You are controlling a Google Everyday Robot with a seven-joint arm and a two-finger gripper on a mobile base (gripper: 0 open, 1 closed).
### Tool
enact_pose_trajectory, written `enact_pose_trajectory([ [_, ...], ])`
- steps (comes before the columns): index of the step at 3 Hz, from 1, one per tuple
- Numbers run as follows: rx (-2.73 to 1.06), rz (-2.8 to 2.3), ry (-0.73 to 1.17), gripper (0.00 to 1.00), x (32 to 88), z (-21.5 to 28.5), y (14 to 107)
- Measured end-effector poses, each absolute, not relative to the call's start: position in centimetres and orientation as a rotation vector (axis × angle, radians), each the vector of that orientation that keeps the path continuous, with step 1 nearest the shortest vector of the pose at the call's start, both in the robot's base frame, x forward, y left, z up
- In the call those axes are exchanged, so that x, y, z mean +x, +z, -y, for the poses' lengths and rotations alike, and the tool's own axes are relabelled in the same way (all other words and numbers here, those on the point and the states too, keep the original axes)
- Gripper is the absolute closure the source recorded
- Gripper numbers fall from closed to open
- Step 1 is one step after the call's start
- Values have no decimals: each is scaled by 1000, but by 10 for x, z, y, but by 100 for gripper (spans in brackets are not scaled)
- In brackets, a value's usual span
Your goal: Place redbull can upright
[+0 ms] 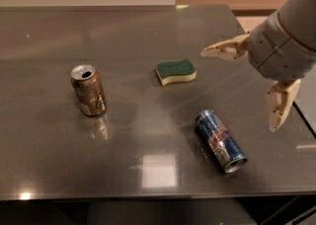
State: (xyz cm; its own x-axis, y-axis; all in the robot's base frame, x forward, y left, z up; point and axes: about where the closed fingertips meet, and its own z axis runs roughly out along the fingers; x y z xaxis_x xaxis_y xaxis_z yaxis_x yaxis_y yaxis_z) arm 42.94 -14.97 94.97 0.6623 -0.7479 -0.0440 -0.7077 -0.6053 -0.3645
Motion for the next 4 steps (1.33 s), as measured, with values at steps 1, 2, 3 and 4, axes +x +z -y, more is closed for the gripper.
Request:
enact_pose_trajectory([
  [1, -2600, -965, -175, 0, 422, 155, 945],
  [2, -2700, -777, -179, 0, 414, 155, 934],
  [3, -2789, -629, -197, 0, 408, 152, 923],
  [4, -2862, -519, -194, 0, 401, 146, 911],
])
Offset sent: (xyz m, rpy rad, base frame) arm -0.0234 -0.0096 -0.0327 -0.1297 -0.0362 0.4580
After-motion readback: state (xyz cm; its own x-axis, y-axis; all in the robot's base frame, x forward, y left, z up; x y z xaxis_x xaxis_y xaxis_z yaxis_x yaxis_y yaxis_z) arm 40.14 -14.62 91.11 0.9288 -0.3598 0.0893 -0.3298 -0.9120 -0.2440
